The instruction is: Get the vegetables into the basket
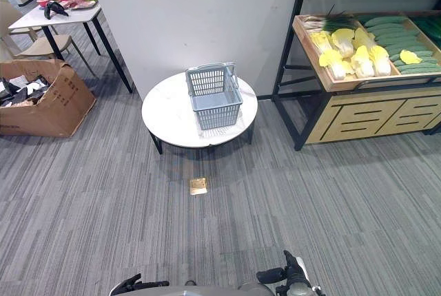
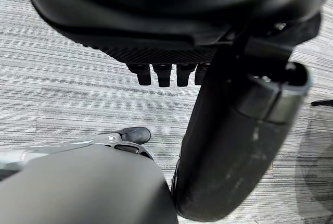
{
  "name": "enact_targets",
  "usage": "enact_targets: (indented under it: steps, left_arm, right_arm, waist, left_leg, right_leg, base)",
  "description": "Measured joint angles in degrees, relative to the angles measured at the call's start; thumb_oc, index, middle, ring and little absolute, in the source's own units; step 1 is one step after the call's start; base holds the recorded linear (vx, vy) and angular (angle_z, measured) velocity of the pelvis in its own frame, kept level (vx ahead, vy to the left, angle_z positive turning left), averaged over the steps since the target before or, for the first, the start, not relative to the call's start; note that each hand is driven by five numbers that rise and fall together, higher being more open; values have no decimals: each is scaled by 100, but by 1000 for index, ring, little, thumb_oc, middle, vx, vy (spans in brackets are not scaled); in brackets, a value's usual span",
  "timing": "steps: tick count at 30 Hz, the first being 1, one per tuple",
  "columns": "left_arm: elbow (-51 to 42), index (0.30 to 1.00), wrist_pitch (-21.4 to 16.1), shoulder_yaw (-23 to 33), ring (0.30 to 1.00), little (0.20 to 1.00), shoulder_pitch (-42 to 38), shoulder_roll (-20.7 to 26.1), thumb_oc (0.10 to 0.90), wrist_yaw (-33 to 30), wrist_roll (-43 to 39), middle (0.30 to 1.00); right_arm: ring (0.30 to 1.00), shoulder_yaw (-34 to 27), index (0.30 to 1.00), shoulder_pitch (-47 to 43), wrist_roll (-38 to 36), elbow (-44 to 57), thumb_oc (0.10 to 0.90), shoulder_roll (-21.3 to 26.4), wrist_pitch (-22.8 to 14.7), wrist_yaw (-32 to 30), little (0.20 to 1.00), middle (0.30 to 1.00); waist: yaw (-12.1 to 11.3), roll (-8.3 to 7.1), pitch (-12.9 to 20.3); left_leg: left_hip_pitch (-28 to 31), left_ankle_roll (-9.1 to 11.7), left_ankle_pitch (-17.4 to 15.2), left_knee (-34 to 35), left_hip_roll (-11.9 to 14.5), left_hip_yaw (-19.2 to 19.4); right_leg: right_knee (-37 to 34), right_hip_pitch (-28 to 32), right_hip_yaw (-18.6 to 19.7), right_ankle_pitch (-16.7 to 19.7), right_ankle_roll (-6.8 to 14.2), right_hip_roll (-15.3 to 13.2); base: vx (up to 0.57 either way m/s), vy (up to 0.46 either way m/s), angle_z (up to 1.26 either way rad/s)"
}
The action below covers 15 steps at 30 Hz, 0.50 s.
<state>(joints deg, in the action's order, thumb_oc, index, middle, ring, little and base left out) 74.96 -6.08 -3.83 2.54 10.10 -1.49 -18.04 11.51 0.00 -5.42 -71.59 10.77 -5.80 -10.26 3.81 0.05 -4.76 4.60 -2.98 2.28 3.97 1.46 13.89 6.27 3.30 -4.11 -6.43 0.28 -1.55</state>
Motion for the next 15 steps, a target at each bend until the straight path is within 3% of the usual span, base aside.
enact_targets:
  steps: [5, 15]
  left_arm:
    - [-103, 1000, -176, 2, 1000, 1000, 74, 25, 900, -107, 1, 1000]
    - [-83, 1000, -181, 0, 1000, 1000, 70, 33, 900, -31, -1, 1000]
  right_arm:
    - [1000, -1, 1000, 4, -9, 4, 900, -12, -7, -60, 1000, 1000]
    - [1000, -43, 1000, 69, -189, 9, 900, -3, -107, -38, 1000, 1000]
  waist:
    - [-21, -12, -2]
    - [10, -8, 0]
  left_leg:
    - [-6, 9, 6, -4, 0, -63]
    - [-3, 9, 6, -2, 0, -59]
  right_leg:
    - [-66, 56, -63, 22, -2, -1]
    - [-79, 59, -59, 24, -4, -1]
  base:
    - [-3, -6, 6]
    - [0, 0, 0]
